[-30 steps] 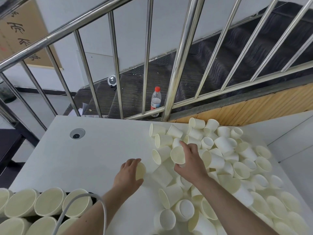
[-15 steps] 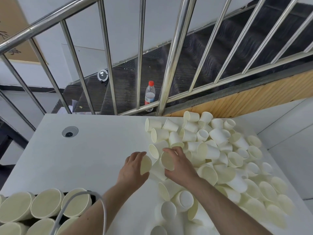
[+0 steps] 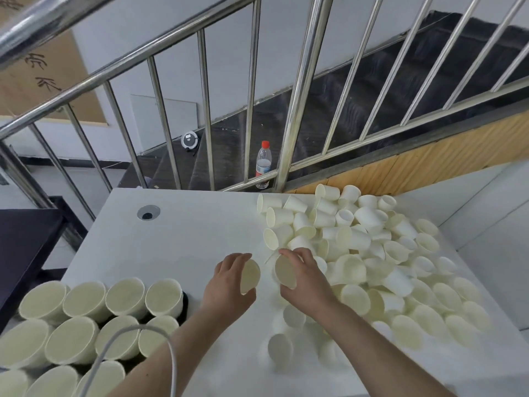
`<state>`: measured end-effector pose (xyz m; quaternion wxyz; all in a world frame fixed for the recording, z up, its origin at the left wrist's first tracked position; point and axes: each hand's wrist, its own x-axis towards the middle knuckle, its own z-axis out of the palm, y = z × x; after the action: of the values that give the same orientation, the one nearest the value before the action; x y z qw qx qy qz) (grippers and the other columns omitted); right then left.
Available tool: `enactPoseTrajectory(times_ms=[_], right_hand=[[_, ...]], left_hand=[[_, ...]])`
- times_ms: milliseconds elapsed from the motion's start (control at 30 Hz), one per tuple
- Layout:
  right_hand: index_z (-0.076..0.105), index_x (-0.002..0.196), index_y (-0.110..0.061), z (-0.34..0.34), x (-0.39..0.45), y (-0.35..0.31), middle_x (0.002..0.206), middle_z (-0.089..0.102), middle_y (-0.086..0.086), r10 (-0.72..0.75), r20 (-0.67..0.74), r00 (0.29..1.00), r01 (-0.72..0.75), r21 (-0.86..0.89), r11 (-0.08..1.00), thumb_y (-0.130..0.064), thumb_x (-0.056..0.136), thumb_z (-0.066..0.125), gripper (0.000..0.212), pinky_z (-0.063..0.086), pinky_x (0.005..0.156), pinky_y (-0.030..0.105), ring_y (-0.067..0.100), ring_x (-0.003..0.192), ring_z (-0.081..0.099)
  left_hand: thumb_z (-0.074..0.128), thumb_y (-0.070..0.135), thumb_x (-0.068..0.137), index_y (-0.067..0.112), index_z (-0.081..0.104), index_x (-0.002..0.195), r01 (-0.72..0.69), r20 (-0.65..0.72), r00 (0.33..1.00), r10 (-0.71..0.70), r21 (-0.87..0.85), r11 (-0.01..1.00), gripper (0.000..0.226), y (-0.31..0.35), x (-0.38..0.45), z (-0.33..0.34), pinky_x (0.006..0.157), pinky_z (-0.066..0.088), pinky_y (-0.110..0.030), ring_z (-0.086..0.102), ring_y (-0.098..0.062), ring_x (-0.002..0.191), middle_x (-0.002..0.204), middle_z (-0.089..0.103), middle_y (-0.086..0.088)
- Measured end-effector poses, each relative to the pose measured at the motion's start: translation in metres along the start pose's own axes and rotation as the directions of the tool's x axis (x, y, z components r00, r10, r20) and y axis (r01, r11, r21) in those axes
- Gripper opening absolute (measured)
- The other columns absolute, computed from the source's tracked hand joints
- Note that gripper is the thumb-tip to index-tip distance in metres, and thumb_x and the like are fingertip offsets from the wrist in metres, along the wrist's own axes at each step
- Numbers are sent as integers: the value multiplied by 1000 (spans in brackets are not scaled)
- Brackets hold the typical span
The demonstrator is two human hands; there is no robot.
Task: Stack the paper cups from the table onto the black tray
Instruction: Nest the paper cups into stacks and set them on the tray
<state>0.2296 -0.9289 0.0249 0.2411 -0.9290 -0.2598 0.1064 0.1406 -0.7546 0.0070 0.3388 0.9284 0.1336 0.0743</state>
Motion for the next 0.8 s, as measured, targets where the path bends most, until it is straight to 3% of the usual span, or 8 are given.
enactPoseTrajectory(times_ms=[167,300,633,800], right_hand=[[33,145,-32,10,-50,-19,143,25,-5,-49,-11,999,50,22,999,-17,79,65,75,47,90,26,13,131,36],[33,145,-34,24,-80,-38,141,25,-6,-68,8,998,68,36,997,-18,79,65,76,49,89,29,14,129,38],[34,145,-35,63,-117,-115,137,27,-8,-204,61,977,198,90,976,-18,80,63,73,45,92,24,14,126,40],[33,145,-35,97,-118,-169,140,27,-7,-268,124,956,254,113,961,-19,81,64,73,43,96,25,13,130,36]], left_hand=[[68,23,76,24,41,139,-59,-46,997,57,-33,998,69,-2,-61,-13,95,39,-25,43,-19,124,139,41,8],[67,21,75,22,43,138,-56,-87,995,52,-45,997,67,-10,-105,-28,91,44,-28,44,-19,123,136,42,8],[68,21,75,24,41,140,72,-168,983,-73,-13,997,70,-49,-177,-82,87,41,-23,40,-16,127,139,40,9],[70,22,74,23,43,138,100,-209,973,-97,5,995,69,-92,-200,-118,92,44,-28,42,-17,127,139,41,8]])
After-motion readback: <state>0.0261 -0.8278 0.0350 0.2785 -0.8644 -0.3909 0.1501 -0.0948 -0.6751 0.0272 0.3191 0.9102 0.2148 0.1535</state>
